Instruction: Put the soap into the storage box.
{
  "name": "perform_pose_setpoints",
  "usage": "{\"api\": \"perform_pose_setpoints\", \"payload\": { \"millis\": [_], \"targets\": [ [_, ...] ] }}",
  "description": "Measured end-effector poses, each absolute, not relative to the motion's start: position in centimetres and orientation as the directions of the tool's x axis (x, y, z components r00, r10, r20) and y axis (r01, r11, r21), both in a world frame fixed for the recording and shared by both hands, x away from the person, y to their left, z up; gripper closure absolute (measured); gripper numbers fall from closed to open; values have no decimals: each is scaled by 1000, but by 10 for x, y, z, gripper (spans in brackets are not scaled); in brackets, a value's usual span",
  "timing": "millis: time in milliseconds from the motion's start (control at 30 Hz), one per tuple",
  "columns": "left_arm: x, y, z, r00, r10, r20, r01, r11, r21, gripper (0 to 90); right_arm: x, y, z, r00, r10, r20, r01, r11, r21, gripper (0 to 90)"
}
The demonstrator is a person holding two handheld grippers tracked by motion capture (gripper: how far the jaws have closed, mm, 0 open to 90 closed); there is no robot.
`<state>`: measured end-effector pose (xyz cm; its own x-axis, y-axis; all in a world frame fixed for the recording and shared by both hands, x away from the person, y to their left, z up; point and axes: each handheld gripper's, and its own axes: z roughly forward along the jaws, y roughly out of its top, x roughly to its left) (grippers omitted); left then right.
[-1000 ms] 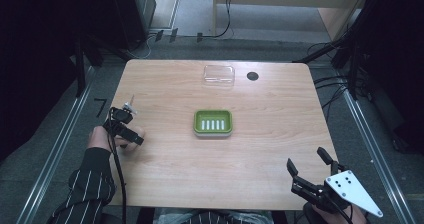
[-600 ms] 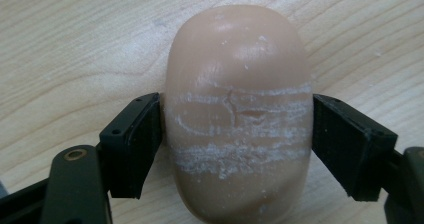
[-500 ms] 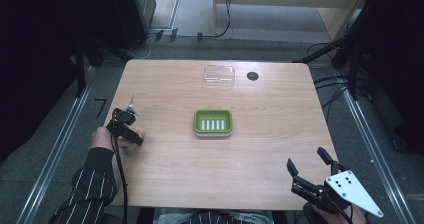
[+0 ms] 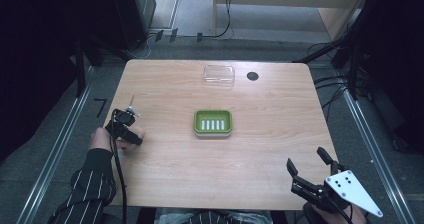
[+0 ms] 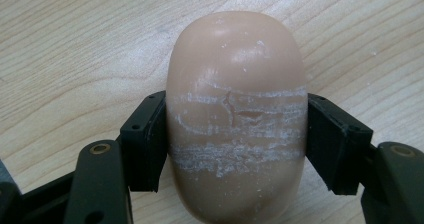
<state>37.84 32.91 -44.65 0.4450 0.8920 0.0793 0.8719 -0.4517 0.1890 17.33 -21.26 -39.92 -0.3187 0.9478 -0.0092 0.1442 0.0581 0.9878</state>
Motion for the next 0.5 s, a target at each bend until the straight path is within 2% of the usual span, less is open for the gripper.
{"api": "perform_pose_setpoints", "payload": {
  "millis": [500],
  "targets": [
    [372, 311, -435, 524, 849, 73, 829, -528, 185, 336, 173, -213, -399, -318, 948, -10, 140, 57, 988, 132]
  ]
}}
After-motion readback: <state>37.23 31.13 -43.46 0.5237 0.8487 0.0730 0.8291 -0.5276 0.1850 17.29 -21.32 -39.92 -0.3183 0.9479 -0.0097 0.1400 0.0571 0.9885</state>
